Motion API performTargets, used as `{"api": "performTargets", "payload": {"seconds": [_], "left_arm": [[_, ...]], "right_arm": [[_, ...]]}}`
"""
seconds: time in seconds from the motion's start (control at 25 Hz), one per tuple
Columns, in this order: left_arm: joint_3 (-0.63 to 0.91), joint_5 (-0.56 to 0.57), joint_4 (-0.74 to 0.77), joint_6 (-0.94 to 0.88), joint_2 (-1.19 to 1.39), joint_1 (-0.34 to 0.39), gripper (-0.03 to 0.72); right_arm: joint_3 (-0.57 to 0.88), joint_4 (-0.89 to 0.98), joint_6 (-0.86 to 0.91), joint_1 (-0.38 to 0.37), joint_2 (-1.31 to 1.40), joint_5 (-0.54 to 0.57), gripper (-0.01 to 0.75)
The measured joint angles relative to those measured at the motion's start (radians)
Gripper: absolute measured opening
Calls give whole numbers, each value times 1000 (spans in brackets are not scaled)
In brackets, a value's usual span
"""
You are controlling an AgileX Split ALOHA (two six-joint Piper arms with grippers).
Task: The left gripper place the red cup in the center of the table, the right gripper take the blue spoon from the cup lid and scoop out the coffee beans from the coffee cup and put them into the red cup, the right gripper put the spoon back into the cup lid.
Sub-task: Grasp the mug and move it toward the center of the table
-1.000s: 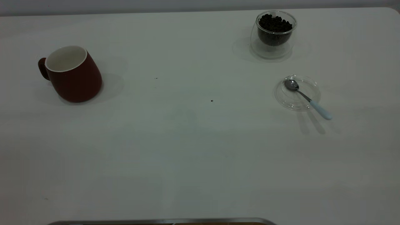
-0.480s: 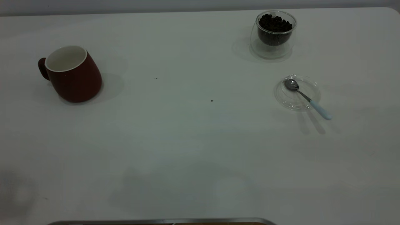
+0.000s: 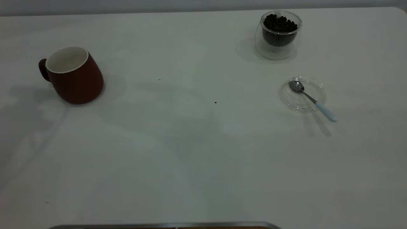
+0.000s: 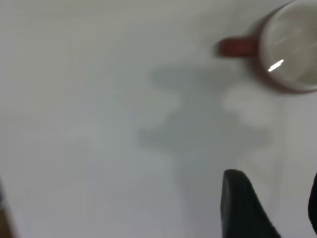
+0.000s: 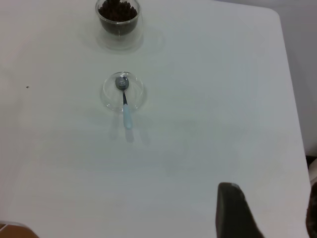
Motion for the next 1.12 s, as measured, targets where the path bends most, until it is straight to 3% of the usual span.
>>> {"api": "performTargets", "payload": {"seconds": [0.28,0.56,0.8,1.12], "left_arm": [[-115,-29,150,56,267,34,359],[-229,-93,155,57,452,34,134],[-359,-109,52,61,575,34,16],[-477,-131,-133,73,705,34,2]], "right_arm": [[0,0,0,0,0,0,391],[0,0,0,0,0,0,391],[0,0,0,0,0,0,391],[0,0,0,0,0,0,391]]}}
